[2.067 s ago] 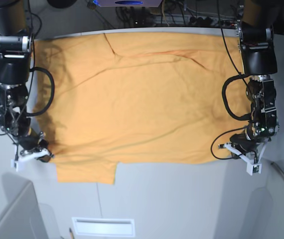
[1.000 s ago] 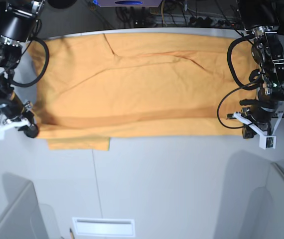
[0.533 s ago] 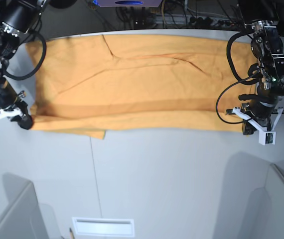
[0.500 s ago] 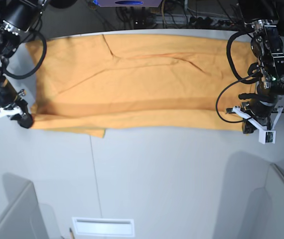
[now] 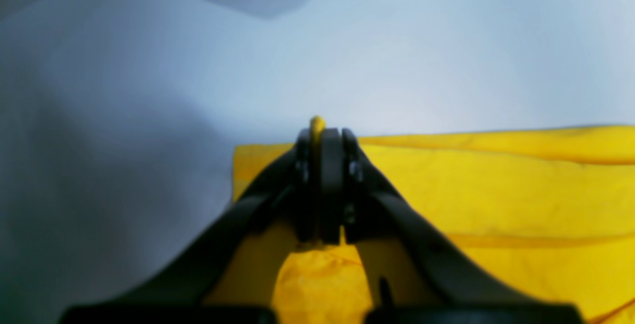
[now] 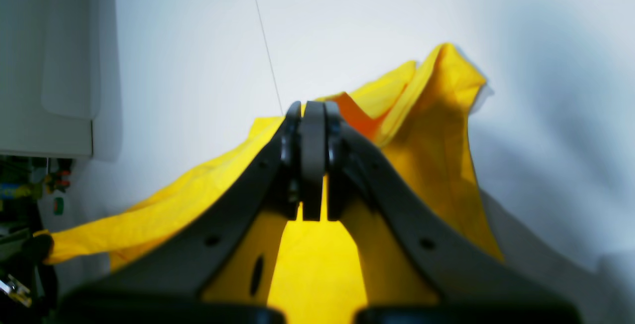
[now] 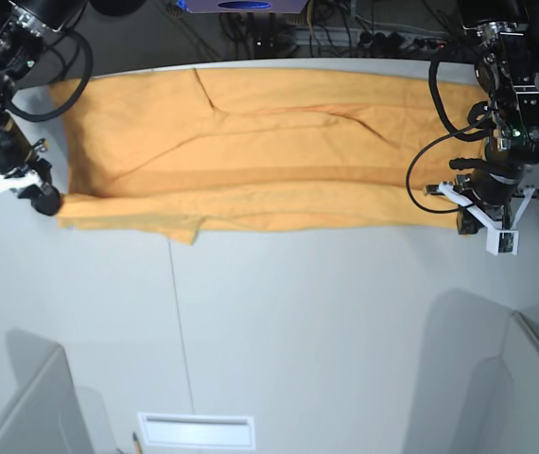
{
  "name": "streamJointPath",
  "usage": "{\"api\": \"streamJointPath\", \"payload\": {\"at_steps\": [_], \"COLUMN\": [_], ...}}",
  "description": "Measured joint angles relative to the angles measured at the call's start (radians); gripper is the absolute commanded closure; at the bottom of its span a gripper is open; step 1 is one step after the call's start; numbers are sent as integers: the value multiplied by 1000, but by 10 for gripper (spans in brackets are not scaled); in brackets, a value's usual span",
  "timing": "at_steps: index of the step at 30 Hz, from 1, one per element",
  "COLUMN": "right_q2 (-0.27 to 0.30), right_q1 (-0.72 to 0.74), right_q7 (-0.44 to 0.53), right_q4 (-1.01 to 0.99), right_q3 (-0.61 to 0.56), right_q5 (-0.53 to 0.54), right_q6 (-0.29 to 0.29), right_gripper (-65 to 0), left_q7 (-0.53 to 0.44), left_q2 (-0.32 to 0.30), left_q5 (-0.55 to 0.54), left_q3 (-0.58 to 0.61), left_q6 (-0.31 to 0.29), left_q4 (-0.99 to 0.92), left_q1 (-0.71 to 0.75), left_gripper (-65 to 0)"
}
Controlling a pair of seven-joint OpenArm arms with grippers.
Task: Fold the T-shirt properly
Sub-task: 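Fold the hem up over the body toward the collar with both grippers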
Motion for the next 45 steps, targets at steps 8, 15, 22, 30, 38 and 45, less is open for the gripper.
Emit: {"api": "streamJointPath", "payload": {"at_steps": [8, 15, 22, 30, 38, 45], "right_q2": [0, 0, 0, 0, 0, 0], "right_q1": [-69, -92, -146, -170, -230, -244], "right_q7": [-7, -6, -9, -6, 6, -2], "right_q4": [0, -1, 24, 72, 43, -42], "right_q3": [0, 0, 0, 0, -1, -3], "right_q5": [-3, -2, -7, 1, 1, -14], "right_q6": [0, 0, 0, 3, 4, 3], "right_gripper": [0, 0, 0, 0, 0, 0], "left_q7": [0, -1, 3, 5, -2, -2], "left_q2": [0, 0, 2, 5, 8, 9], "left_q5": [0, 0, 3, -1, -1, -3], "left_q3": [0, 0, -89, -136, -133, -133], "left_q6": [0, 0, -55, -131, -131, -134], "left_q4": [3, 5, 10, 12, 12, 12], "left_q1": [47, 100, 148, 184, 253, 283], "left_gripper": [0, 0, 0, 0, 0, 0]}}
